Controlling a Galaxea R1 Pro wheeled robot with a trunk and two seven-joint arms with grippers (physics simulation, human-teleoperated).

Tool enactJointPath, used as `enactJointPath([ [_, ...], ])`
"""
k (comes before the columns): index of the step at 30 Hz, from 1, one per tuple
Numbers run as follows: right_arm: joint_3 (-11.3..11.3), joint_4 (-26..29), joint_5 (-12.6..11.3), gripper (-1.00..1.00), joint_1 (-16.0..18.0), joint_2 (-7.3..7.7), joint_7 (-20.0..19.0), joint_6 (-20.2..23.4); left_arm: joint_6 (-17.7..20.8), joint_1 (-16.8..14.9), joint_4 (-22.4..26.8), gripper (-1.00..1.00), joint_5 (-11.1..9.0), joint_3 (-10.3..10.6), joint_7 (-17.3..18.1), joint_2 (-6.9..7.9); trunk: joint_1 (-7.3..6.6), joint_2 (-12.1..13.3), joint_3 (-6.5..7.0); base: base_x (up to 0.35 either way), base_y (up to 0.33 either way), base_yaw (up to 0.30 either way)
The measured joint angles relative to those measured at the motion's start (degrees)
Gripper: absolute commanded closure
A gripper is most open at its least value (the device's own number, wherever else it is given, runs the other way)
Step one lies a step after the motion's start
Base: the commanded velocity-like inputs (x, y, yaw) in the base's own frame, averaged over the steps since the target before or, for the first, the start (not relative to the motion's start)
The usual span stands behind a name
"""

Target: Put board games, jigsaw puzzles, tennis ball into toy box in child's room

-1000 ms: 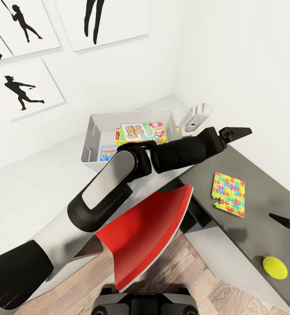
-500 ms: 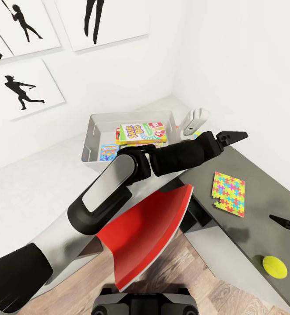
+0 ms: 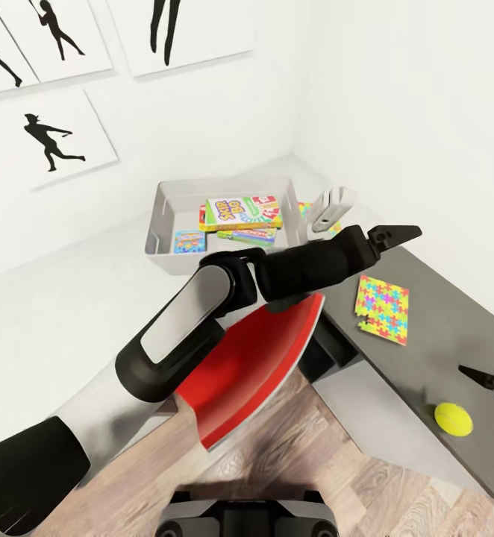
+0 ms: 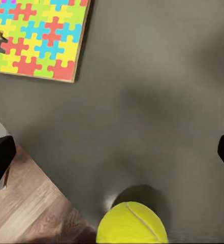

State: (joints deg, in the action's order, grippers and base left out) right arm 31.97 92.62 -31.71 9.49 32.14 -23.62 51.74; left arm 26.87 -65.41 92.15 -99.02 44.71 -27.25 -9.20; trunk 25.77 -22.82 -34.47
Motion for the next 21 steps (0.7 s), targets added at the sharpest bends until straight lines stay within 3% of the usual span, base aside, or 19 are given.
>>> enactJointPath([
  [21,-0.1,0.0,-0.1,-1.00,0.2,-0.05,5.0,0.2,0.0,0.1,0.0,-1.00,0.2,0.0,-0.2,-0.01,-0.02,0.0,0.00,-0.047,0.000,0.000],
])
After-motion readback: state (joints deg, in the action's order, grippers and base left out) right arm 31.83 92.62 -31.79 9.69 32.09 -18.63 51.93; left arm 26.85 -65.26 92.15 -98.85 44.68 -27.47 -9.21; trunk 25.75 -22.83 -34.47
